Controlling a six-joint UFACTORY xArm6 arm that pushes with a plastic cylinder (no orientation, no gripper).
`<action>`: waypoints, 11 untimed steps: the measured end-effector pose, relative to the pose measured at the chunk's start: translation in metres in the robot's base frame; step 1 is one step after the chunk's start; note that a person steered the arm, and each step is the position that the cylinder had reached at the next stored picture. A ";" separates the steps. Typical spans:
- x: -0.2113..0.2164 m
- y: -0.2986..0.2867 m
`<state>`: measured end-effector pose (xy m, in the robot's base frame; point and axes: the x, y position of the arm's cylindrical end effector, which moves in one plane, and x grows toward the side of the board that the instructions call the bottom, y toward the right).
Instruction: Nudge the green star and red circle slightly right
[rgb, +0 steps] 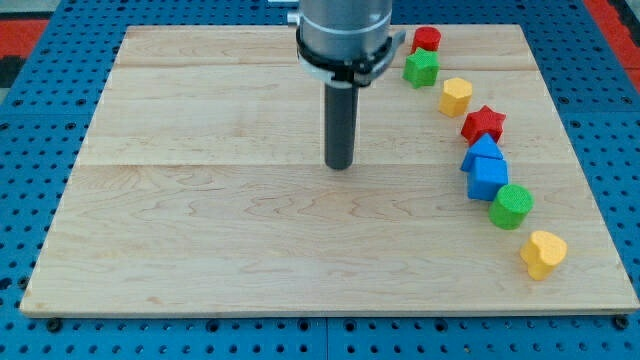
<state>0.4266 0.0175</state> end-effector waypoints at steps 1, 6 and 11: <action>-0.031 0.000; -0.177 0.041; -0.171 0.109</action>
